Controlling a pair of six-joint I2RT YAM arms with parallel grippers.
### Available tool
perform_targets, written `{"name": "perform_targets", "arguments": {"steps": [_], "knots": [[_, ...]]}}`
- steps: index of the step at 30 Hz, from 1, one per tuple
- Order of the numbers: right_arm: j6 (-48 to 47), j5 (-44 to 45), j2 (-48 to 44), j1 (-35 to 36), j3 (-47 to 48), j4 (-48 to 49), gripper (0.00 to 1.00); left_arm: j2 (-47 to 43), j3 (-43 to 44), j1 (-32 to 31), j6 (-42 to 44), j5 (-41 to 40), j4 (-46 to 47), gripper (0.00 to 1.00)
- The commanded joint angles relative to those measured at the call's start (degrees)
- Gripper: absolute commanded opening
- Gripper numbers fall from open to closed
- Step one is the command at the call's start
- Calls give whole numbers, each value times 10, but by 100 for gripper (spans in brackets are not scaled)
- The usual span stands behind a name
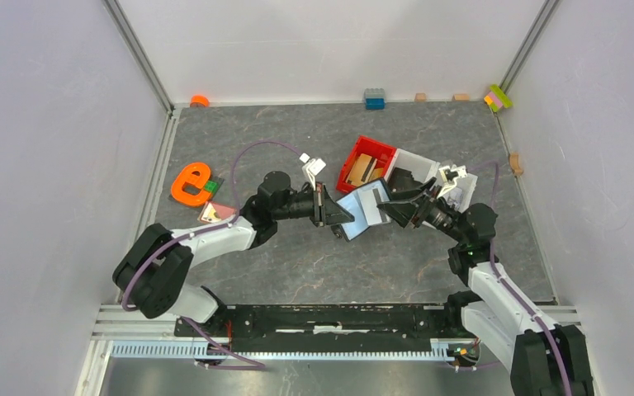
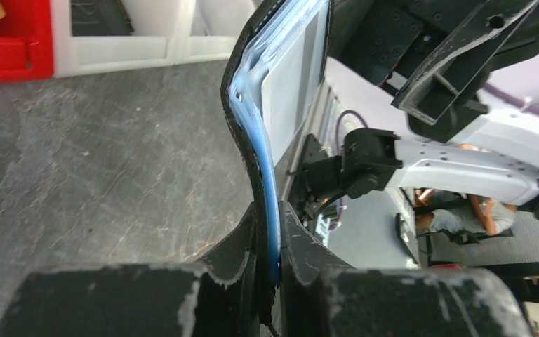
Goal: Take the credit cards out of the card holder
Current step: Remove the credit card from the card holder.
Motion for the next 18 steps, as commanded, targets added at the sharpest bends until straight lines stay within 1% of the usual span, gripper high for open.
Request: {"name": "perform_targets", "arguments": {"steps": [1, 3, 5, 6, 11, 18], "knots": [[-76, -4, -10, -1, 41, -100, 63, -44, 43, -11, 93, -41, -115, 2], [-113, 17, -17, -1, 56, -155, 60, -54, 51, -19, 116, -57, -147, 2], [-128, 27, -15, -1, 63, -181, 56, -53, 52, -23, 120, -59, -150, 2], [-127, 24, -12, 0, 63, -179, 54, -52, 53, -24, 120, -58, -151, 2], [-113, 0, 16, 7, 64, -162, 52, -52, 55, -25, 123, -61, -155, 2], [-120, 0, 32, 24, 70, -168, 49, -65, 51, -25, 127, -75, -158, 4]]}}
